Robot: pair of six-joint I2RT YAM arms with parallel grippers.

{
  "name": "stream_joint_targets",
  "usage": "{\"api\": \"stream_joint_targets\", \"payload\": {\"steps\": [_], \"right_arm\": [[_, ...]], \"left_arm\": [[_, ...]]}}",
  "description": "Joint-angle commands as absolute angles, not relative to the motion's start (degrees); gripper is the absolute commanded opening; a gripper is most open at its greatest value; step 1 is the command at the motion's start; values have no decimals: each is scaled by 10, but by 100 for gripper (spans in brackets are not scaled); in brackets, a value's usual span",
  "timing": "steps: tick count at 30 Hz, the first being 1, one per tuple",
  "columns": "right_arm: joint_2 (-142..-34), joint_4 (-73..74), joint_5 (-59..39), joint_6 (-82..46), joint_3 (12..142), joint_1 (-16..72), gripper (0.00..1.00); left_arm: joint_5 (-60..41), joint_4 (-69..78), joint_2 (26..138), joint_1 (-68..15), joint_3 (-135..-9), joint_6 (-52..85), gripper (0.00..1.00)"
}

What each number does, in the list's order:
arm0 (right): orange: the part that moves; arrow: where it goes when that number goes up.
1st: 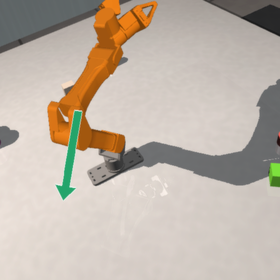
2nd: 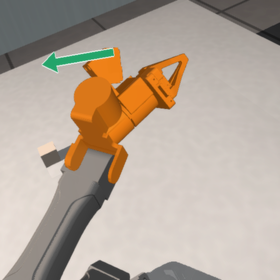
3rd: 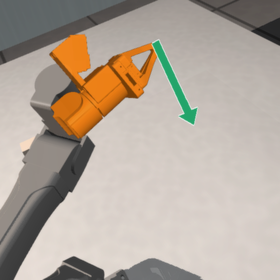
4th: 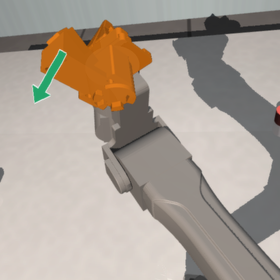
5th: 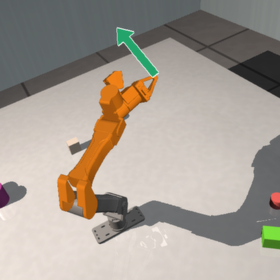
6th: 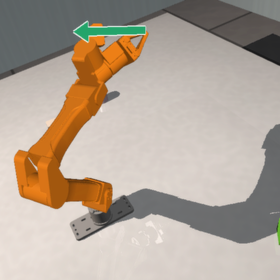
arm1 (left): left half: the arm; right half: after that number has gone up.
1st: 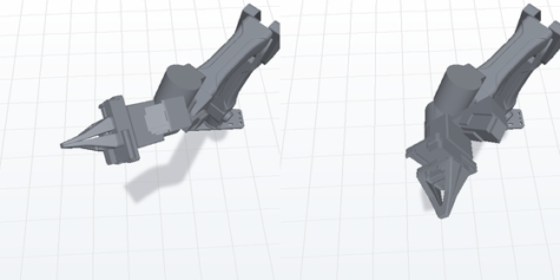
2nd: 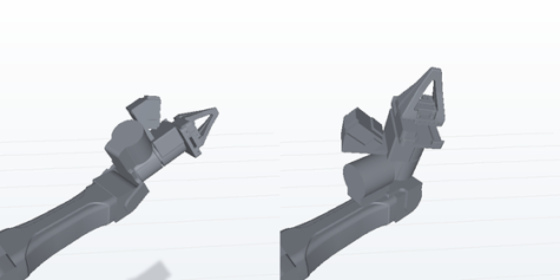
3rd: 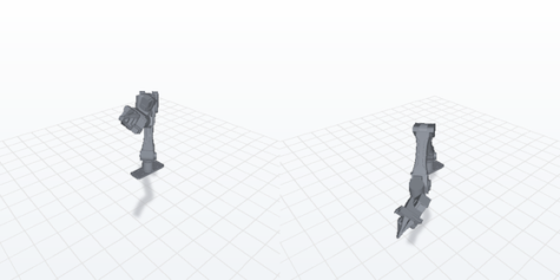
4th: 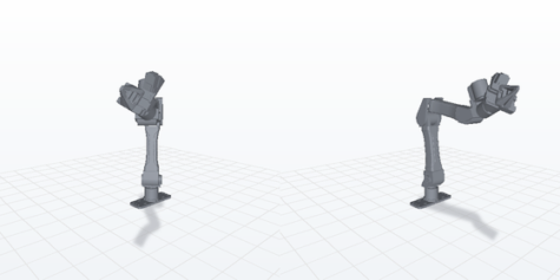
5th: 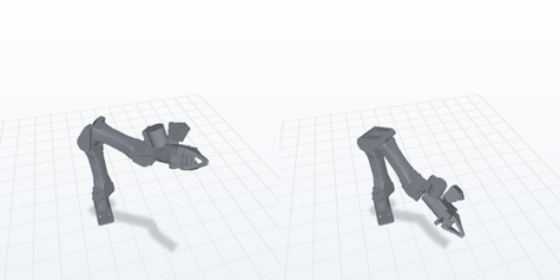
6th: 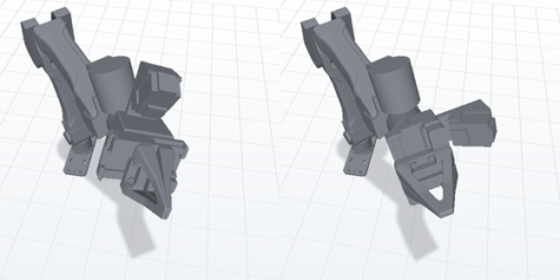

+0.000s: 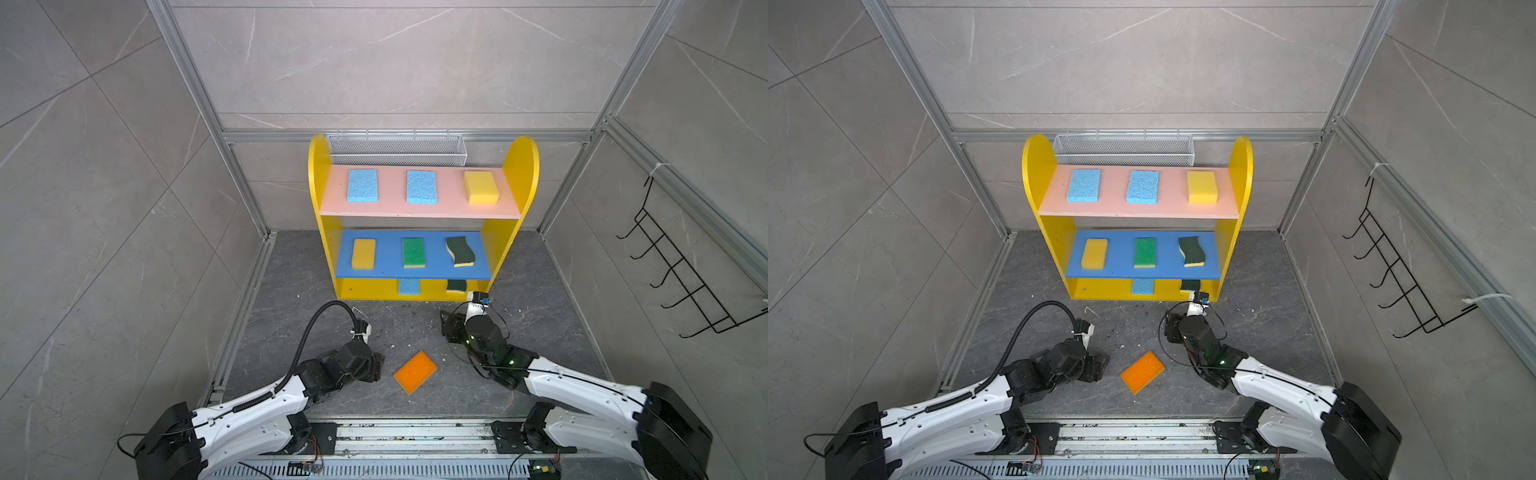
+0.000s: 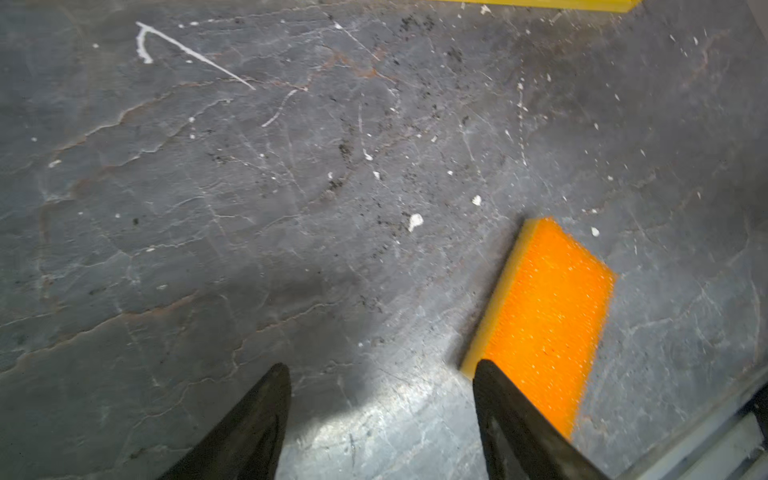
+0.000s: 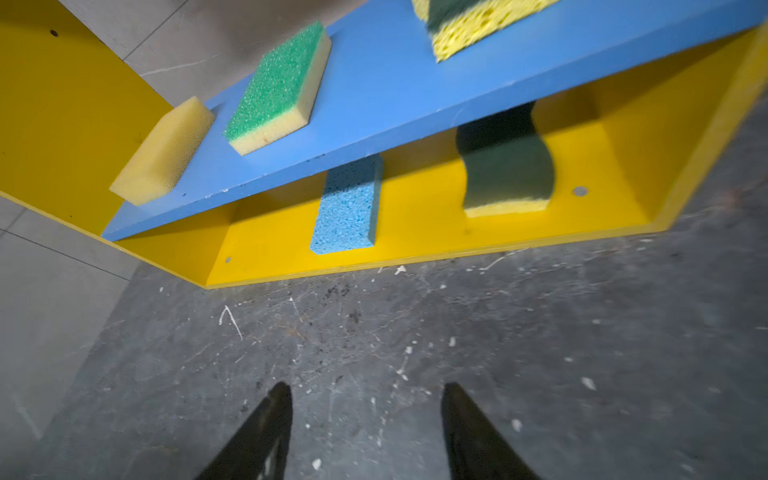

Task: Place and organize the cleaning sponges onto the shelf
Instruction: 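Withdraw the right gripper from the shelf while the left gripper moves toward the orange sponge, then lower the open left gripper over the orange sponge on the floor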

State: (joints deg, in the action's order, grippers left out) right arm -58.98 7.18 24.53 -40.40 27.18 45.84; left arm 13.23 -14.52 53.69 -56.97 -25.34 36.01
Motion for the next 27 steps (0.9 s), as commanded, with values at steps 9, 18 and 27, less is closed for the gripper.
{"api": "stream_joint_targets", "payload": {"steps": [9,18,27], "right_arm": [[-414,-385,322,-431,383,413,78],[-414,-473,293,-424,427,374,82],[-413,-463,275,-419,414,365,82]], "left_arm": [[42,-178,594,-628,-326,261,83],[-24,-150,685,-644,-359,211,80],[-68,-135,770,-652,-394,186,91]]}}
